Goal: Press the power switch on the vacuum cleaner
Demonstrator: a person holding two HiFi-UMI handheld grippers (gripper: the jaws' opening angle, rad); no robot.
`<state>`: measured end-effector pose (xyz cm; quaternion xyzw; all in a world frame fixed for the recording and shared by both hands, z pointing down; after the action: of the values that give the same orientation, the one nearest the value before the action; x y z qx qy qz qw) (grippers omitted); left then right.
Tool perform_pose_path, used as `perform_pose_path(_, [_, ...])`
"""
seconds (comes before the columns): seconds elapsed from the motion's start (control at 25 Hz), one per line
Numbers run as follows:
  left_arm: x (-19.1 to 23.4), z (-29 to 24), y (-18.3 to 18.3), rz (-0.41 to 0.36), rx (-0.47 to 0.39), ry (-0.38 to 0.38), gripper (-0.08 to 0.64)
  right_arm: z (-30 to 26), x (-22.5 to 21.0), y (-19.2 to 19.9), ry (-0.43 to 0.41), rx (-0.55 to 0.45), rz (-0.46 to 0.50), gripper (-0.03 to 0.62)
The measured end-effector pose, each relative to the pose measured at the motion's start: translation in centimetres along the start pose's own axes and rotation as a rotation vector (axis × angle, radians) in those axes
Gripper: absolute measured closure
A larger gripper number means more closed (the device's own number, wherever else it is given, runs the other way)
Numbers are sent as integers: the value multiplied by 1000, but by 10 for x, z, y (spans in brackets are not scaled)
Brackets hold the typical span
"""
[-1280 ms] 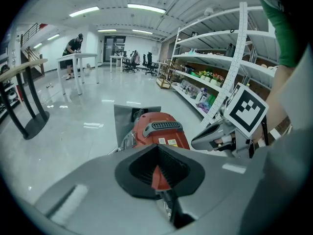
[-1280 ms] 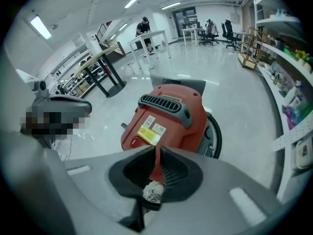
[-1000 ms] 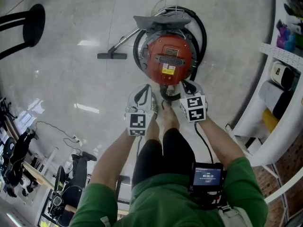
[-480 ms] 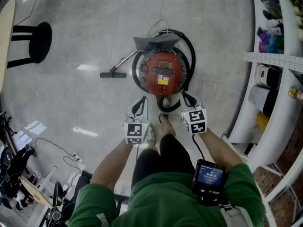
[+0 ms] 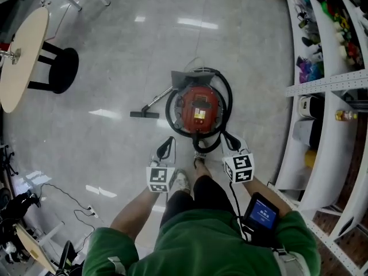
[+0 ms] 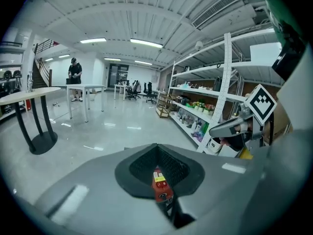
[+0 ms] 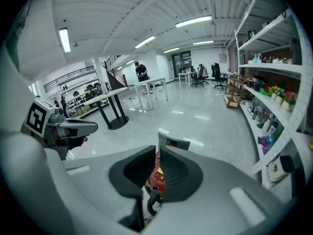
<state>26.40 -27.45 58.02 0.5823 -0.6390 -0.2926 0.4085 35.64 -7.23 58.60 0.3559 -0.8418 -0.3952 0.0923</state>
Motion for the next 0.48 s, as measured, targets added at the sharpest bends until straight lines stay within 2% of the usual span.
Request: perform_pose_path(0.48, [-4, 103, -57, 14, -189, 2, 554, 106, 47, -42, 65, -166, 22, 572])
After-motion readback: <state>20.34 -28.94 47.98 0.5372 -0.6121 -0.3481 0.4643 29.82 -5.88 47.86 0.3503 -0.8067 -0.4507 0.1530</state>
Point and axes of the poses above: the fingertips, and each gripper's own axes: z backward along the fingers, x to its left, y out of its underside, the point moved 3 cm from there along z, backward along the fingers, and after that the axes turned 2 degrees about z, right-handed, at the moved point
